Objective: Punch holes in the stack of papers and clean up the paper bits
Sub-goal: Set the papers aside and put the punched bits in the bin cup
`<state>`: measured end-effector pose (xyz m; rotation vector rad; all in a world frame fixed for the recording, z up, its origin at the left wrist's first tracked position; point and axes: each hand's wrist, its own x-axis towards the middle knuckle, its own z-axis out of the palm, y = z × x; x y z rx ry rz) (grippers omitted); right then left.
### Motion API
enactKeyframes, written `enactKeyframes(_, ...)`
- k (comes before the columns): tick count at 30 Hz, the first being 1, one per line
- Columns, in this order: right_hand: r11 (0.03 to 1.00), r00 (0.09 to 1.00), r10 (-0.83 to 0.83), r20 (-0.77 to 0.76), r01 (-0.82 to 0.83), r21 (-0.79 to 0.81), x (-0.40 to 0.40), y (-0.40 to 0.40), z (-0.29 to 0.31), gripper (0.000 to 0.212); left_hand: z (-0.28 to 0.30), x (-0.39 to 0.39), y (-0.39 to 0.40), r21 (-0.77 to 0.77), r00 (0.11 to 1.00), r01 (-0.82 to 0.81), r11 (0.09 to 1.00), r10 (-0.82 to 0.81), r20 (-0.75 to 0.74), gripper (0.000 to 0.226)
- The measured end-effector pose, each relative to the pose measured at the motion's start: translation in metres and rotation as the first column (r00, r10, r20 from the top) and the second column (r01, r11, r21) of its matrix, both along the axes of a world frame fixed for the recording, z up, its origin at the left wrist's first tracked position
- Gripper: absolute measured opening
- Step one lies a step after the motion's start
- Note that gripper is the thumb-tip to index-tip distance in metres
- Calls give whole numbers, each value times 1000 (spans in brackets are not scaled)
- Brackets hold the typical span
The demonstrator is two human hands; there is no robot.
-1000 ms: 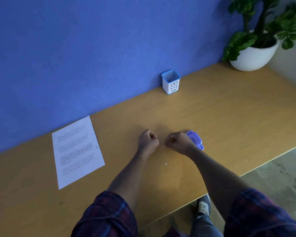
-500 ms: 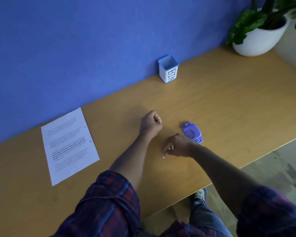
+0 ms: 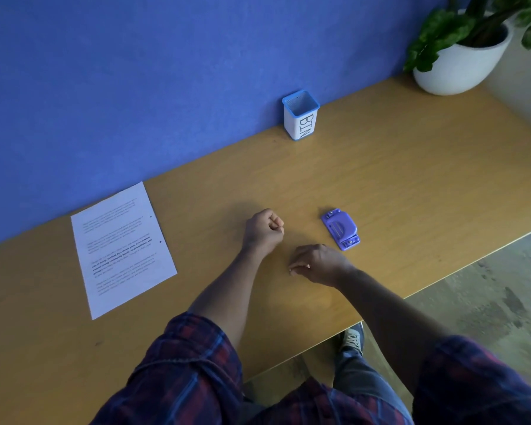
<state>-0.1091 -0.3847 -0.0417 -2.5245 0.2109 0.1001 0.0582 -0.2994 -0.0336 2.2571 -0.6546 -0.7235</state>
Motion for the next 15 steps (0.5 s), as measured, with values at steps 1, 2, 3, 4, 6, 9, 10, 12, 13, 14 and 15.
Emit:
enactKeyframes(1,1000,1000,7,11,-6,-24,0,1,0,14,-1,0,2,-9,999,-25,1000,24,-27,11)
enactKeyframes(2,998,999,17,30,-15,-58,0,3,0,14,-2,0,4,-19,997,-49,999,47,-64,11)
enactKeyframes(3,995,998,29,51,-24,-96,-1,4,0,13,-2,1,6,-27,992,-68,997,65,-105,12)
enactKeyframes(4,991,997,42,70,-33,-132,-1,5,-1,13,-3,1,8,-35,987,-83,996,77,-142,13)
enactKeyframes(6,979,993,80,86,-62,-192,-2,8,-1,13,-3,3,12,-65,975,-100,993,85,-206,16)
enactKeyframes(9,959,990,127,65,-106,-263,-2,12,0,14,-3,5,18,-99,959,-95,991,64,-277,16)
enactKeyframes(10,952,988,129,82,-101,-289,-2,13,0,10,-3,5,20,-101,956,-89,991,57,-289,16)
enactKeyframes(12,946,986,119,118,-77,-315,-4,18,0,4,-3,4,23,-101,950,-90,991,55,-308,16)
enactKeyframes(13,943,986,115,120,-70,-325,-5,20,-1,5,-3,4,25,-99,947,-96,990,60,-315,16)
enactKeyframes(14,939,987,112,117,-66,-339,-6,22,-2,7,-2,3,26,-96,946,-102,990,67,-318,16)
enactKeyframes(15,932,988,107,112,-60,-357,-6,25,-3,7,-2,3,26,-94,945,-108,990,73,-318,16)
